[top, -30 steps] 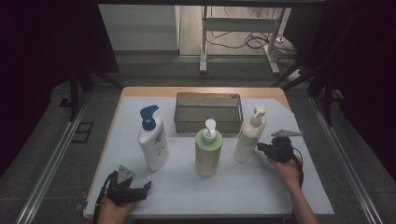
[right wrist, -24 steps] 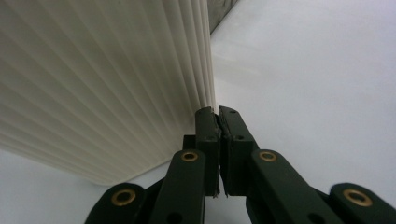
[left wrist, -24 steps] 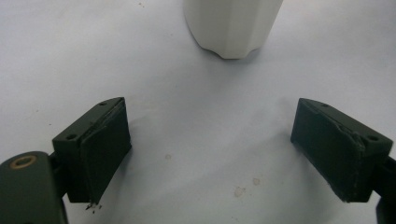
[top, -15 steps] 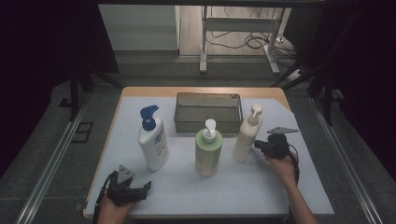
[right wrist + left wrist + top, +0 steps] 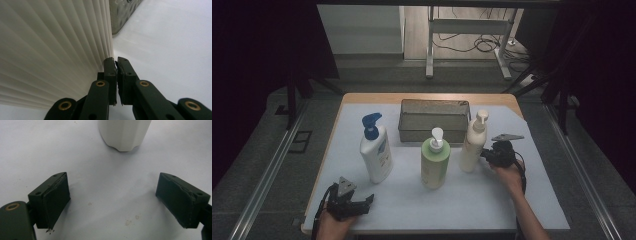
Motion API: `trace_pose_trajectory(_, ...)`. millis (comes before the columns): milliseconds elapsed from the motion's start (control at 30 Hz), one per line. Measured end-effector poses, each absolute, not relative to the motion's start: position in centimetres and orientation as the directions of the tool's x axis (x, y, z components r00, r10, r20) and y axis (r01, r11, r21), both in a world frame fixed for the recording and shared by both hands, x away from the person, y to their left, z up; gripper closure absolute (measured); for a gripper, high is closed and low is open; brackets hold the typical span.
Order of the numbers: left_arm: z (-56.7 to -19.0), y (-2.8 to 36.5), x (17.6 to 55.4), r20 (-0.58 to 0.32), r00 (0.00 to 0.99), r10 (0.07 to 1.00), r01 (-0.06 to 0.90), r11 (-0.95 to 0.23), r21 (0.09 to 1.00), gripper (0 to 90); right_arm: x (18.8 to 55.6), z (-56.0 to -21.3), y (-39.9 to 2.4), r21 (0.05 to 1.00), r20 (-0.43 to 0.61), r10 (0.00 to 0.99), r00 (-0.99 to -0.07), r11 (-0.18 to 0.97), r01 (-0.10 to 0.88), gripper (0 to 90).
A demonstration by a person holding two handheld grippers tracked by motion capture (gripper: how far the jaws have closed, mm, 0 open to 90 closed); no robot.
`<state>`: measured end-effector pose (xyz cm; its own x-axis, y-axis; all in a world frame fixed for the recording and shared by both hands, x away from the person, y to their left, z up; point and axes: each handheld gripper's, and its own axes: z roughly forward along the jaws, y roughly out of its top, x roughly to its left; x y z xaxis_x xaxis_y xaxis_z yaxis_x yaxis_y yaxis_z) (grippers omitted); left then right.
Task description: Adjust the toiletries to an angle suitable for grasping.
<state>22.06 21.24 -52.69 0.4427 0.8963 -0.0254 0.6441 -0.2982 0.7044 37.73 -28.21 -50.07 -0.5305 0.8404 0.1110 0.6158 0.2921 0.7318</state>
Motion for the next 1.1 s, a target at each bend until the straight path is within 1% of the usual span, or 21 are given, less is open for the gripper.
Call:
trace_pose_trajectory(133,-52.7,21.2,22.1,-0.026,0.443,0.896,0.644,-0.298,0.704,11.4,37.0,-49.7,-28.4,0.739,0.122,0.832,-0.541,0.288,0.61,85.8)
trace_pose_trajectory(400,-52.7,21.2,22.1,-0.025,0.442,0.897,0.645,-0.298,0.703,11.4,33.9,-48.6,-28.3,0.745,0.147,0.806,-0.574,0.291,0.6,89.2)
trace_pose_trajectory(500,-52.7,21.2,22.1,-0.026,0.441,0.897,0.645,-0.296,0.704,11.5,32.3,-48.4,-27.9,0.752,0.133,0.787,-0.602,0.315,0.579,89.2)
trace_pose_trajectory(567,-52.7,21.2,22.1,-0.026,0.441,0.897,0.645,-0.297,0.704,11.4,32.0,-48.4,-27.8,0.753,0.131,0.784,-0.607,0.319,0.575,89.3)
trace_pose_trajectory(633,-52.7,21.2,22.1,-0.026,0.441,0.897,0.645,-0.297,0.704,11.4,31.0,-48.4,-27.2,0.756,0.143,0.762,-0.631,0.328,0.567,89.3)
trace_pose_trajectory(767,-52.7,21.2,22.1,-0.026,0.441,0.897,0.645,-0.297,0.704,11.4,30.5,-48.3,-26.3,0.754,0.149,0.746,-0.649,0.338,0.562,89.3)
trace_pose_trajectory(900,-52.7,21.2,22.1,-0.026,0.441,0.897,0.645,-0.297,0.704,11.4,30.2,-48.4,-24.4,0.742,0.135,0.73,-0.67,0.374,0.557,89.3)
trace_pose_trajectory(1100,-52.7,21.2,22.1,-0.026,0.442,0.897,0.645,-0.297,0.704,11.5,30.9,-48.6,-22.6,0.742,0.102,0.735,-0.671,0.393,0.543,89.3)
